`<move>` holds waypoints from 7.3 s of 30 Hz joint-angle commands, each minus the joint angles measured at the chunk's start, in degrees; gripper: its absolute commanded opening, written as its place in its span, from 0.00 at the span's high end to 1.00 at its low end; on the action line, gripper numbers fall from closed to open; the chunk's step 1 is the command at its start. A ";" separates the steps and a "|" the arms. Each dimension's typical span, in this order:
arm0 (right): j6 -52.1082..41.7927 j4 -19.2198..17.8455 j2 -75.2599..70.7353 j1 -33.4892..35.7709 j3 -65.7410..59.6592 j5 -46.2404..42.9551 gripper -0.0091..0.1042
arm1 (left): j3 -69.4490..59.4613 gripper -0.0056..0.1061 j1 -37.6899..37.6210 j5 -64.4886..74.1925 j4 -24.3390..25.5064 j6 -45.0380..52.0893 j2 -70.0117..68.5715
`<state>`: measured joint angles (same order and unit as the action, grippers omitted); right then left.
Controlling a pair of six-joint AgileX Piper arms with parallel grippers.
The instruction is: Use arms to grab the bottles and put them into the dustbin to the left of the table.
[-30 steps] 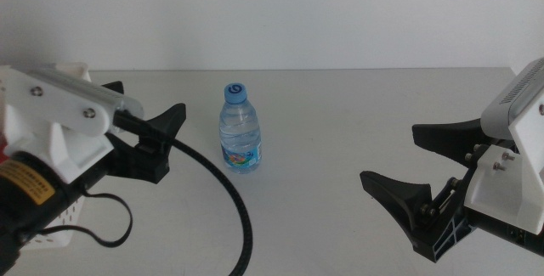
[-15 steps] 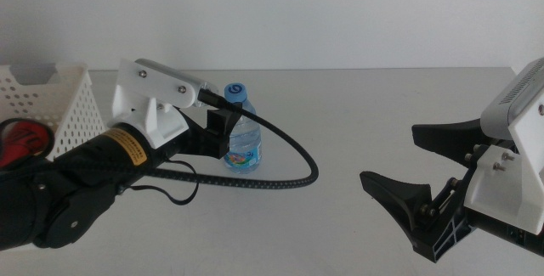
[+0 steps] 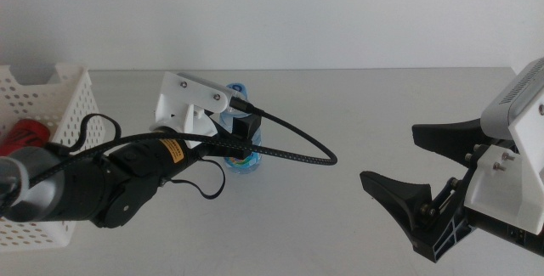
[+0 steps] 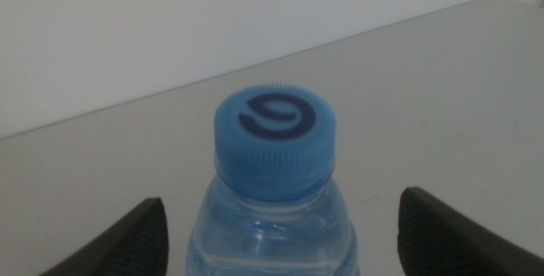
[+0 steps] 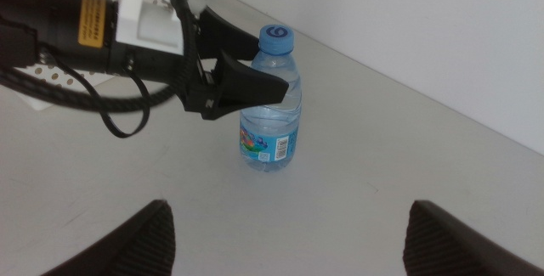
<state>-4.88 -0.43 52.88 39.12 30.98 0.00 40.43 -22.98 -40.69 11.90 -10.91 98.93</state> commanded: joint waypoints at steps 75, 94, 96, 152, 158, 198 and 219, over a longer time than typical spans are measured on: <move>-0.24 -0.56 -0.68 0.02 1.31 -4.00 0.17 | 38.27 0.88 15.27 90.09 0.42 15.32 -29.84; -0.18 -0.56 -0.68 0.02 1.31 -3.94 0.17 | 40.54 0.88 39.01 91.89 -13.99 30.60 -11.03; -0.18 -0.56 -0.68 0.02 1.31 -3.94 0.17 | 40.54 0.88 39.01 90.35 -14.15 30.53 -8.87; -0.24 -0.56 -0.68 0.02 1.31 -3.97 0.17 | 28.50 0.11 19.76 84.43 -12.91 18.76 -38.03; -0.24 -0.56 -0.68 0.02 1.31 -3.97 0.17 | 13.71 0.11 17.77 71.67 -11.54 14.36 -51.73; -0.23 -2.45 -32.49 -31.00 -4.57 8.07 0.17 | -3.05 0.11 17.77 53.15 -17.63 14.36 -71.70; -0.23 1.08 -54.90 -38.36 -32.06 8.86 0.17 | -42.22 0.11 17.77 50.58 -19.11 14.36 -101.16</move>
<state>-4.84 0.85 -0.74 1.18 -1.54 12.62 -1.60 -4.70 13.33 -6.52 4.14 -0.62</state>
